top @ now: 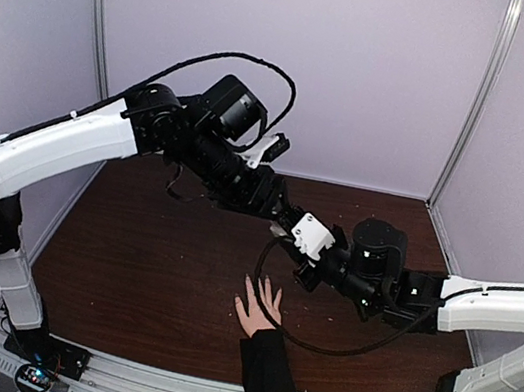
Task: Paint the nails
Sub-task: Pass from the left arm to the right, then unscrew the cap of the nail polish bottle.
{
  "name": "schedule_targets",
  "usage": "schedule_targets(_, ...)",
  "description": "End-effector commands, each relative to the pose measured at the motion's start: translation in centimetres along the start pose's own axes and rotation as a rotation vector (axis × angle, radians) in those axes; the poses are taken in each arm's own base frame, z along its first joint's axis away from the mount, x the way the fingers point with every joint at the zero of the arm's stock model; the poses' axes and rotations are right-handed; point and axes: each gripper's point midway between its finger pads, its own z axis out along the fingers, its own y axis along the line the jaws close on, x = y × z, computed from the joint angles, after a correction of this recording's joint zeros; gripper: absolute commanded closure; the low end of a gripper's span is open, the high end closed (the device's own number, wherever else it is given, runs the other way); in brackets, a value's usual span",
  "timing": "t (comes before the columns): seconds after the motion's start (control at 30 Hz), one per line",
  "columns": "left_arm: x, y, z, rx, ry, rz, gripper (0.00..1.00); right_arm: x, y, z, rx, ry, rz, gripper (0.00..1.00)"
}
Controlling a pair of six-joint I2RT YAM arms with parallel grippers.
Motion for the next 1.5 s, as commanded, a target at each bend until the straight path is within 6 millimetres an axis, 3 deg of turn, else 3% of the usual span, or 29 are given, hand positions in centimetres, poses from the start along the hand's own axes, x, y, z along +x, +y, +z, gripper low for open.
schedule_targets(0.0, -3.0, -0.9, -4.5, 0.078, -0.165, 0.071, 0.3, -0.4, -0.9, -1.7, -0.05, -0.043, 0.118, 0.87)
schedule_targets(0.1, -3.7, 0.2, -5.9, 0.046, -0.243, 0.107, 0.28, -0.9, -2.1, -2.9, -0.05, -0.063, 0.184, 0.87)
schedule_targets(0.3, -4.8, 1.4, -8.2, -0.041, -0.373, 0.208, 0.14, -1.7, -4.9, -5.9, -0.028, -0.1, 0.298, 0.86)
schedule_targets(0.43, -4.7, 1.5, -8.3, -0.059, -0.367, 0.295, 0.11, -1.6, -5.9, -7.2, -0.038, -0.099, 0.346, 0.86)
schedule_targets(0.57, -4.3, 1.1, -7.8, -0.032, -0.357, 0.366, 0.11, -1.8, -5.6, -8.2, -0.09, -0.083, 0.372, 0.86)
schedule_targets(0.67, -3.2, -0.8, -7.6, 0.085, -0.354, 0.479, 0.11, -2.3, -4.5, -8.9, -0.176, -0.074, 0.375, 0.85)
schedule_targets(0.83, -0.2, -5.9, -8.1, 0.415, -0.338, 0.671, 0.12, -4.1, -1.7, -9.9, -0.375, -0.091, 0.386, 0.86)
schedule_targets(1.07, 2.8, -10.6, -8.9, 0.64, -0.366, 0.878, 0.18, -7.2, 1.6, -10.9, -0.652, -0.141, 0.422, 0.87)
schedule_targets(1.17, 3.7, -11.8, -9.3, 0.725, -0.401, 0.952, 0.23, -8.8, 2.3, -11.2, -0.739, -0.164, 0.438, 0.88)
schedule_targets(1.47, 4.3, -13.1, -9.0, 0.833, -0.393, 0.96, 0.43, -9.8, 3.2, -11.3, -0.81, -0.184, 0.421, 0.92)
